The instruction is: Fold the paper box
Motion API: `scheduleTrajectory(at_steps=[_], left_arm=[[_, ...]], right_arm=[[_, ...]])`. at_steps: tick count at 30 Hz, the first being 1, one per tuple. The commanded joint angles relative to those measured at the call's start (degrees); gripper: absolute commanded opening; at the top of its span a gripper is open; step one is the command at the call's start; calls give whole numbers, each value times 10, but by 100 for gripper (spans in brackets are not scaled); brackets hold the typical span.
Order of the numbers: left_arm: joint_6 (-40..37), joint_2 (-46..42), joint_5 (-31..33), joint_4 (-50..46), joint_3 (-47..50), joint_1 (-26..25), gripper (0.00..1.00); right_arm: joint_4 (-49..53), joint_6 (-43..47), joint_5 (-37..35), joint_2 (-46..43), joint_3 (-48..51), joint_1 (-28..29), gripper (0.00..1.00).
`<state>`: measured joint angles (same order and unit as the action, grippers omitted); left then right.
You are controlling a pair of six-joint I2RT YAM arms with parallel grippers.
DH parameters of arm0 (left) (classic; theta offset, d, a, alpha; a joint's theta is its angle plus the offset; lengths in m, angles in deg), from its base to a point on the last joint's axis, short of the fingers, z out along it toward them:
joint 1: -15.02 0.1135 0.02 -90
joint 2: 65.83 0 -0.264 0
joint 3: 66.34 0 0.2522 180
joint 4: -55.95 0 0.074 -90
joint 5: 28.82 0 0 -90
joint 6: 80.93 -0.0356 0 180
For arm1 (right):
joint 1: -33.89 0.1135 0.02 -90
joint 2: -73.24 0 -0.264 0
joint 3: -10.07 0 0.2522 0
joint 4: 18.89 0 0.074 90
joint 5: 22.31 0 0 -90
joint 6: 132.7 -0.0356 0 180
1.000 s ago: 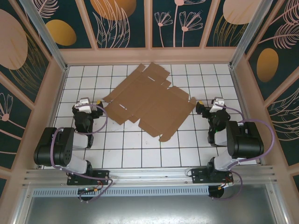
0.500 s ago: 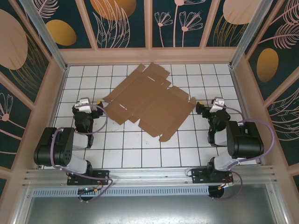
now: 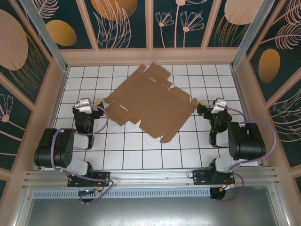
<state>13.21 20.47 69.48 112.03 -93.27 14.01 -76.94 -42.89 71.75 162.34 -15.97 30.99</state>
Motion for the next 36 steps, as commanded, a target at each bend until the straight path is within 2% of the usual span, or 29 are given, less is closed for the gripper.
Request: scheduleTrajectory(at_steps=[1,2,3,5,7,10,12,13,14,15,16,18,19,20,22,23,25,28,29,31,32,33,34,36], left_arm=[[4,-54,16,-75,-39,2,99],[-9,-86,9,-135,-61,-4,99],[-23,-114,17,-157,-74,-20,99],[-73,-174,23,-159,-82,-77,99],[-77,-213,-1,-202,-116,-122,99],[-45,-233,6,-341,-206,-192,99],[-5,-235,99,-444,-274,-243,99],[47,-235,135,-495,-301,-253,99],[134,-231,169,-566,-333,-253,99],[240,-222,229,-664,-372,-253,99],[341,-210,255,-747,-400,-252,99],[326,-195,164,-739,-397,-242,99],[355,-191,149,-738,-391,-242,99],[385,-188,142,-734,-380,-242,99],[376,-153,72,-721,-381,-242,99],[367,-111,35,-755,-410,-245,99],[341,-22,22,-830,-483,-267,97],[318,42,44,-833,-499,-298,99],[315,55,16,-813,-493,-301,99],[321,87,-53,-790,-495,-302,97],[328,103,-72,-782,-501,-303,93],[330,113,-84,-768,-500,-306,85],[335,115,-85,-760,-499,-309,73],[338,156,-99,-765,-517,-310,43]], right_arm=[[-1,13,-52,-23,-13,28,99],[26,34,-115,-52,-16,62,99],[54,67,-169,-83,-23,103,99],[68,130,-207,-125,-38,177,99],[86,142,-225,-161,-64,240,99],[193,118,-263,-216,-148,334,99],[263,97,-345,-240,-218,412,99],[320,79,-368,-249,-260,439,99],[421,37,-350,-256,-315,454,99],[547,-16,-289,-262,-371,453,99],[607,-41,-238,-262,-406,443,99],[638,-89,-91,-261,-421,400,99],[628,-117,-30,-257,-414,370,99],[613,-159,2,-252,-403,346,99],[611,-186,-18,-236,-392,316,99],[616,-195,-44,-224,-388,311,99],[653,-209,-81,-176,-401,301,99],[739,-206,-112,-72,-457,312,99],[742,-205,-139,-42,-463,323,99],[763,-205,-127,17,-485,319,99],[779,-191,-113,47,-497,312,98],[785,-171,-106,70,-503,310,95],[783,-156,-103,85,-504,309,89],[773,-147,-84,108,-498,294,69]])
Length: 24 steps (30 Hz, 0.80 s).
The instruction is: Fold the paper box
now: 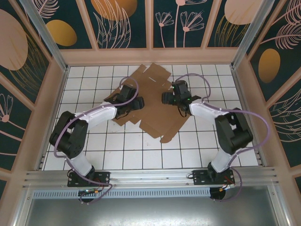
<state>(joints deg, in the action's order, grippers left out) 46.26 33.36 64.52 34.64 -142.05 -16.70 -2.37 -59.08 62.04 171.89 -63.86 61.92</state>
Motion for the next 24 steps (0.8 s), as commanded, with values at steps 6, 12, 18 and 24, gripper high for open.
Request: scheduleTrajectory(at_steps=[6,12,18,24], left_arm=[[8,78,-69,4,-59,-4,0],[10,148,-58,-30,-114,-3,0],[-4,186,-39,-62,-157,13,0],[-20,244,-42,-88,-215,30,0]], right_arm=[[31,13,1,71,-36,-46,6],[46,22,-26,102,-30,-54,0],[61,-9,-58,74,22,-49,0],[68,-31,-60,25,74,6,0]])
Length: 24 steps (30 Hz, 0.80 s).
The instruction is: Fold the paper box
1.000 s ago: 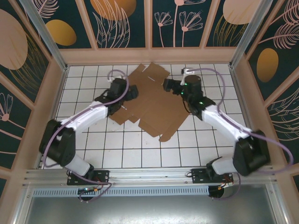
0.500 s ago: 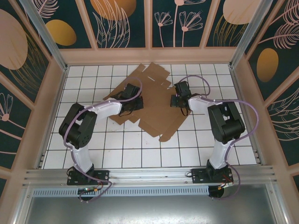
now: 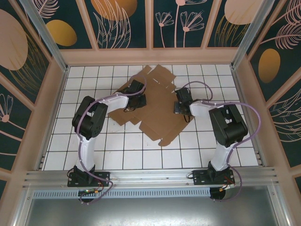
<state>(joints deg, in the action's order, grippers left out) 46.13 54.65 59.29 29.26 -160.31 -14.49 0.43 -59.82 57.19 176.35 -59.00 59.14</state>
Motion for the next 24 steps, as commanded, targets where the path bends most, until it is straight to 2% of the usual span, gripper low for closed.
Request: scheduleTrajectory(at_steps=[1,7,10,11,13,14,16,19,21,24], left_arm=[[-21,41,6,-36,-43,8,0],[-26,83,-47,-45,-105,7,0],[-31,87,-92,-26,-121,2,0],[-36,79,-116,-2,-116,-2,0],[-39,51,-113,41,-91,-10,0],[-46,31,-109,67,-73,-13,0],[-57,-9,-90,91,-50,-12,0],[-73,-50,-52,30,-62,2,0],[-70,-90,-79,53,-25,10,0],[-41,-166,-89,128,83,10,0]], right_arm=[[42,-29,-8,-25,30,45,0],[45,-56,36,-61,48,148,0],[16,-69,93,-60,36,190,0],[-4,-77,132,-54,30,204,0],[-36,-87,210,-30,4,220,0],[-33,-98,213,-19,-17,226,0],[-48,-108,193,-39,-26,223,0],[-108,-109,173,-135,35,178,0],[-88,-82,137,-177,43,153,0],[-74,-60,134,-202,50,96,0]])
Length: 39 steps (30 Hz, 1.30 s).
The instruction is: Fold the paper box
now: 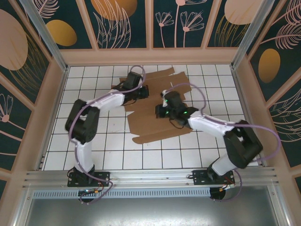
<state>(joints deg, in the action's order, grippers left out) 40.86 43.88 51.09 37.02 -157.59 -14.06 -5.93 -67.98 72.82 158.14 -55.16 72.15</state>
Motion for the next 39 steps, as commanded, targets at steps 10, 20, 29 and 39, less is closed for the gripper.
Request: scheduleTrajectory(at_steps=[10,20,29,39], left_arm=[[66,-79,6,54,209,-108,0],[54,-55,49,33,229,-106,0],[96,-40,48,60,268,-53,0],[90,-16,76,12,197,-10,0]], right_arm=[[79,66,-104,140,-96,-123,0],[69,63,-119,196,-68,-134,0],[110,42,-147,181,-9,-123,0],[135,-4,-41,158,32,14,0]])
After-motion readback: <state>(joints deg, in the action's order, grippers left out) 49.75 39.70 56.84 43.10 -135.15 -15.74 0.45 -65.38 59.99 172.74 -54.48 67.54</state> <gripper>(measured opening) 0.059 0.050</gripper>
